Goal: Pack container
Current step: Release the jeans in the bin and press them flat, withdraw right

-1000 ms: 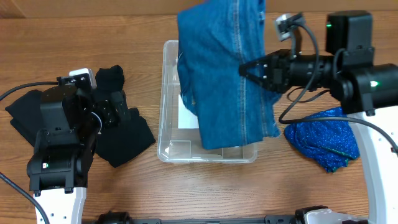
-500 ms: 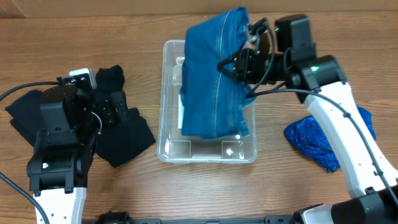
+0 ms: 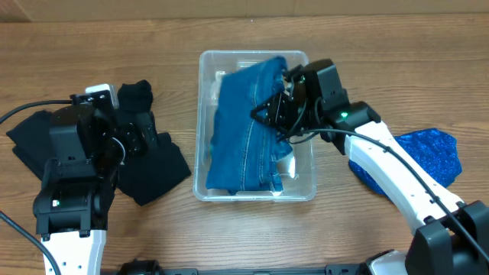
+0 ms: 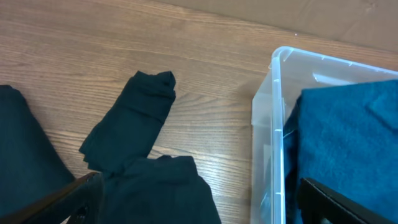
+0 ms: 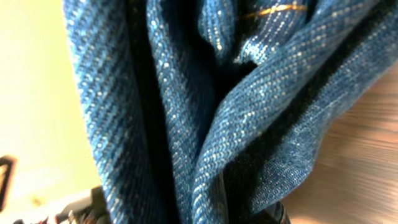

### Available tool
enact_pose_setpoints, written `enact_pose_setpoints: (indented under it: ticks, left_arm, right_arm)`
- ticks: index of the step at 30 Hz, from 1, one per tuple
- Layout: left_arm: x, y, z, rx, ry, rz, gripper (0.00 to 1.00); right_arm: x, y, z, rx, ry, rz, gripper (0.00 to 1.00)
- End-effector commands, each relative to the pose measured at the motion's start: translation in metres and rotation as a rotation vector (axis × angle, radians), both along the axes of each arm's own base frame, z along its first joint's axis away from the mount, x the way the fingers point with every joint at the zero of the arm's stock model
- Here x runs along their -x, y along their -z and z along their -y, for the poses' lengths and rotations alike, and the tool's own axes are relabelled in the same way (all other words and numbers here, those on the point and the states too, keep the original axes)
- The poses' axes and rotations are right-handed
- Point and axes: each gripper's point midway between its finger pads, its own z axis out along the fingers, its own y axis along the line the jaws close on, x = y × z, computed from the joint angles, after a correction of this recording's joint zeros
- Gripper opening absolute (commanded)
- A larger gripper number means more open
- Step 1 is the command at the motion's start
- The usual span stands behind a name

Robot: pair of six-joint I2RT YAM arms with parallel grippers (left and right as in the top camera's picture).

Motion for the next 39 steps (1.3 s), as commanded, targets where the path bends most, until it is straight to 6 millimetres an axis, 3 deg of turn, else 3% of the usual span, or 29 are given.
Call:
enact_pose_setpoints:
  ticks: [1,3,7,8,14,18,22,24,26,28,32,39]
  left_arm:
    - [-0.002,-0.01,-0.001,-0.028,0.009,0.023,1.0]
    - [-0.001,-0.01,-0.001,-0.028,0.009,0.019,1.0]
    - [0.001,-0.007,0.0,-0.027,0.01,0.003,1.0]
    - [0.002,-0.006,-0.001,-0.027,0.01,-0.001,1.0]
    - [0.002,-0.006,-0.001,-0.027,0.01,-0.001,1.0]
    - [0.002,-0.006,-0.001,-0.027,0.01,-0.001,1.0]
    - [0.002,-0.006,-0.001,-0.027,0.01,-0.001,1.0]
    - [0.002,-0.006,-0.001,-0.027,0.009,-0.001,1.0]
    - [0.002,-0.006,-0.001,-0.027,0.01,-0.001,1.0]
    - [0.002,-0.006,-0.001,-0.027,0.01,-0.001,1.0]
    - [0.002,-0.006,-0.001,-0.026,0.01,-0.001,1.0]
    - [0.002,-0.006,-0.001,-0.027,0.01,-0.001,1.0]
  right_arm:
    - [-0.008,0.005,0.006,0.028,0.051,0.017,0.04]
    - [-0.011,0.019,0.015,0.096,0.067,0.024,0.05]
    - [-0.021,0.041,0.041,0.293,0.092,0.089,0.53]
    - [-0.022,0.042,0.046,0.326,0.085,0.107,0.56]
    - [-0.027,0.03,0.079,0.577,0.044,0.182,0.56]
    - [-0.035,-0.007,0.099,0.72,0.027,0.25,0.56]
    - [-0.041,-0.054,0.099,0.745,-0.013,0.338,0.53]
    - [-0.043,-0.07,0.094,0.736,-0.044,0.382,0.43]
    - [-0.042,-0.072,0.089,0.728,-0.057,0.392,0.19]
    - [-0.039,-0.065,0.086,0.733,-0.076,0.37,0.05]
    - [-0.034,-0.029,0.078,0.767,-0.143,0.292,0.04]
    - [-0.022,0.073,0.062,0.859,-0.312,0.084,0.04]
